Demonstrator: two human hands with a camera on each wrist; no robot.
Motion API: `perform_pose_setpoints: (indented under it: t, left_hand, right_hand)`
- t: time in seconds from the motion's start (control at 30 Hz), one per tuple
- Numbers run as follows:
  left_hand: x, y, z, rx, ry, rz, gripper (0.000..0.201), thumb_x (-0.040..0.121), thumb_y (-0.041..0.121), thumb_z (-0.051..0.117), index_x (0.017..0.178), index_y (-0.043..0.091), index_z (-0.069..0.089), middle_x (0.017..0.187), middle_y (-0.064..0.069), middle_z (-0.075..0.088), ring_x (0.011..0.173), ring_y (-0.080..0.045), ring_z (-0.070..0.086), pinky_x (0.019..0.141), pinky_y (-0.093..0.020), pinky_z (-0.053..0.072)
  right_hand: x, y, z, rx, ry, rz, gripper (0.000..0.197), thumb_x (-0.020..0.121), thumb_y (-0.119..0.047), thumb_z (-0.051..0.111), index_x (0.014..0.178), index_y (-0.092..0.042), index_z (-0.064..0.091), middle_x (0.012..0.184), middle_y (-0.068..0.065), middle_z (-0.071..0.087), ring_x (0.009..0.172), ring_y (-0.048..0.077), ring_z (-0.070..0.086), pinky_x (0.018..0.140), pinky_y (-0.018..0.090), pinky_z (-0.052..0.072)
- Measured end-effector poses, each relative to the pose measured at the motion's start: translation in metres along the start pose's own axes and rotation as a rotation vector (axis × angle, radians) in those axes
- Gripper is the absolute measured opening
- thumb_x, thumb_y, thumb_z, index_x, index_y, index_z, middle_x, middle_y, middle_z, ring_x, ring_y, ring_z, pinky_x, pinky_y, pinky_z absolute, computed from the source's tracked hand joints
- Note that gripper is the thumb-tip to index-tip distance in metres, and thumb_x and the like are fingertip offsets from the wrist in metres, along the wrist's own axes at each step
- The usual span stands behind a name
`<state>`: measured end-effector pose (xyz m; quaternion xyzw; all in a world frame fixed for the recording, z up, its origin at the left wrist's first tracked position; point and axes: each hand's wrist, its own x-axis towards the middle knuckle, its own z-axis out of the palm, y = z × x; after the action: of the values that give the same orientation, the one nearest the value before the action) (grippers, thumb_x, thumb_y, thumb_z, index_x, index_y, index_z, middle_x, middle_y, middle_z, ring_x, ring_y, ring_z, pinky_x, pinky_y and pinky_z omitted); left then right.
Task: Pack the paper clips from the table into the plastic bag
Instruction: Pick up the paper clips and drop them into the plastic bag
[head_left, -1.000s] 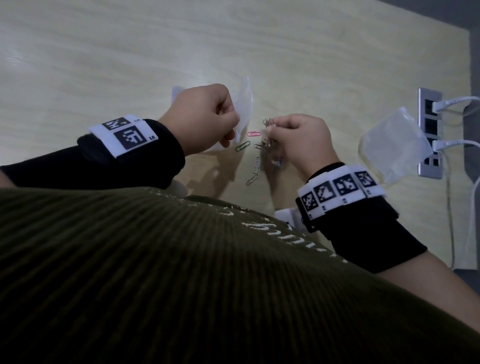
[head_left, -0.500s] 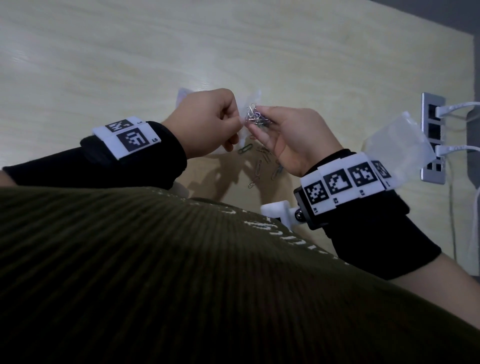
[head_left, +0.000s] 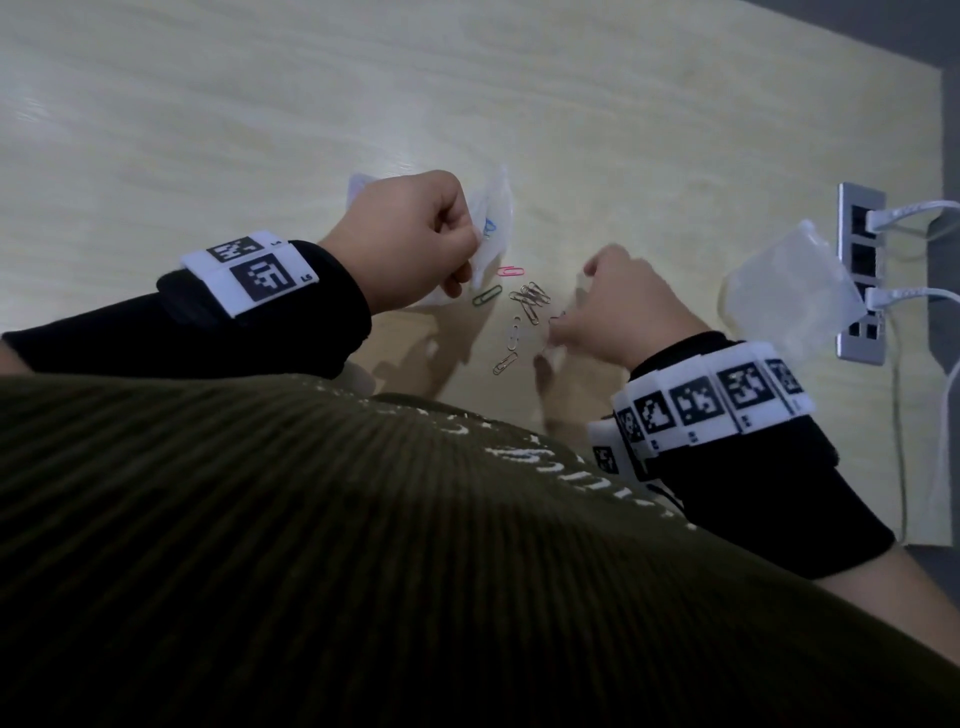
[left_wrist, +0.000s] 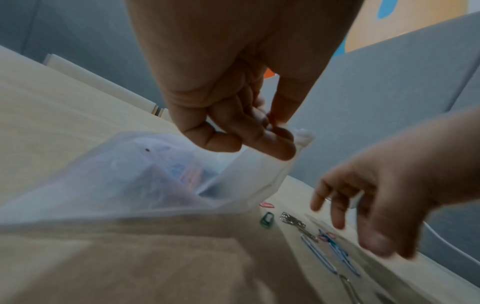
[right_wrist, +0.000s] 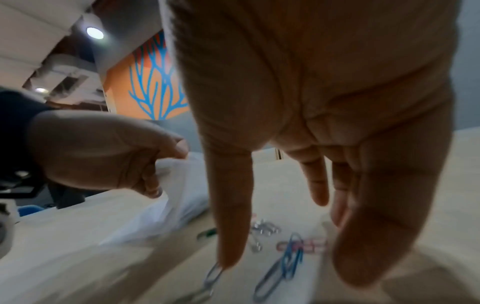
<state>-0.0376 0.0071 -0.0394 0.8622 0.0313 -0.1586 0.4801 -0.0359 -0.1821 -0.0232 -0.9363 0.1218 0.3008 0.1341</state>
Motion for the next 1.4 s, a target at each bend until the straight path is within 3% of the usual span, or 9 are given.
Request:
perform_pose_setpoints:
  t: [0.1, 0.23, 0.37, 0.5, 0.6, 0.7, 0.87, 1.13, 1.4]
  left_hand:
    - [0.001, -0.001, 0.001, 0.011, 0.008, -0.001, 0.011, 0.085, 0.019, 0.053, 0.081, 0.009, 0.056, 0.067, 0.004, 0.071, 0.055, -0.001, 0.067, 0.07, -0.018, 0.041]
    - [0.001, 0.0, 0.002, 0.011, 0.005, 0.006, 0.013, 0.086, 0.018, 0.052, 0.08, 0.008, 0.056, 0.068, 0.002, 0.072, 0.055, -0.003, 0.068, 0.054, -0.005, 0.041]
    - [0.0, 0.002, 0.003, 0.014, 0.01, 0.019, 0.013, 0.086, 0.018, 0.053, 0.081, 0.006, 0.056, 0.068, 0.001, 0.072, 0.056, -0.004, 0.068, 0.06, -0.009, 0.045]
    - [-0.001, 0.002, 0.001, 0.009, 0.015, 0.019, 0.012, 0.085, 0.017, 0.053, 0.081, 0.006, 0.056, 0.067, 0.002, 0.071, 0.056, -0.004, 0.068, 0.057, -0.01, 0.045]
    - [-0.001, 0.0, 0.0, 0.017, 0.025, 0.018, 0.012, 0.085, 0.018, 0.053, 0.079, 0.008, 0.056, 0.067, 0.003, 0.071, 0.055, -0.003, 0.068, 0.061, -0.009, 0.044]
    - [-0.001, 0.001, 0.001, 0.018, 0.025, 0.019, 0.012, 0.085, 0.018, 0.053, 0.08, 0.007, 0.056, 0.066, 0.003, 0.071, 0.054, -0.002, 0.067, 0.069, -0.015, 0.047]
    - [0.0, 0.002, 0.001, 0.009, 0.023, 0.026, 0.012, 0.085, 0.015, 0.053, 0.081, 0.004, 0.056, 0.068, 0.001, 0.072, 0.055, -0.005, 0.068, 0.058, -0.01, 0.046]
    - [0.0, 0.001, 0.0, -0.004, 0.024, 0.021, 0.012, 0.085, 0.015, 0.053, 0.082, 0.004, 0.056, 0.066, 0.002, 0.071, 0.054, -0.004, 0.067, 0.054, -0.006, 0.044]
    - [-0.001, 0.002, -0.002, 0.016, 0.027, 0.029, 0.012, 0.085, 0.016, 0.053, 0.08, 0.005, 0.056, 0.066, 0.003, 0.071, 0.056, -0.005, 0.068, 0.058, -0.005, 0.042]
  right_hand:
    - [-0.011, 0.002, 0.014, -0.053, -0.124, 0.088, 0.079, 0.065, -0.032, 0.086, 0.121, -0.008, 0.037, 0.116, 0.01, 0.046, 0.074, 0.017, 0.056, 0.059, 0.029, 0.04]
    - [-0.014, -0.004, 0.038, -0.023, -0.018, -0.04, 0.085, 0.067, -0.033, 0.085, 0.127, 0.0, 0.034, 0.128, 0.015, 0.04, 0.114, 0.028, 0.049, 0.08, 0.03, 0.043]
    - [0.004, -0.005, 0.049, 0.239, 0.129, -0.093, 0.056, 0.074, -0.026, 0.08, 0.117, -0.008, 0.049, 0.121, 0.011, 0.052, 0.106, 0.026, 0.056, 0.081, 0.026, 0.041]
    - [0.015, -0.004, 0.047, 0.368, 0.233, -0.17, 0.031, 0.075, -0.009, 0.069, 0.102, -0.017, 0.057, 0.105, 0.006, 0.063, 0.092, 0.023, 0.062, 0.088, 0.037, 0.052]
    - [0.018, -0.001, 0.038, 0.313, 0.201, -0.173, 0.044, 0.075, -0.014, 0.072, 0.114, -0.015, 0.052, 0.117, 0.008, 0.055, 0.088, 0.018, 0.054, 0.084, 0.024, 0.044]
    - [0.019, 0.0, 0.033, 0.153, 0.101, -0.093, 0.075, 0.069, -0.026, 0.083, 0.129, -0.012, 0.039, 0.129, 0.009, 0.035, 0.088, 0.017, 0.043, 0.081, 0.025, 0.036]
    - [0.018, -0.01, 0.043, 0.114, 0.154, -0.312, 0.061, 0.077, -0.028, 0.077, 0.128, -0.013, 0.048, 0.127, 0.008, 0.039, 0.108, 0.024, 0.053, 0.099, 0.035, 0.044]
    - [0.024, -0.015, 0.053, -0.181, 0.329, -0.515, 0.012, 0.091, -0.007, 0.047, 0.098, -0.005, 0.057, 0.102, 0.014, 0.051, 0.084, 0.033, 0.053, 0.067, 0.039, 0.045]
    - [0.034, -0.008, 0.042, 0.007, 0.325, -0.411, 0.011, 0.085, -0.011, 0.056, 0.09, -0.014, 0.066, 0.098, 0.007, 0.063, 0.09, 0.025, 0.058, 0.072, 0.029, 0.042]
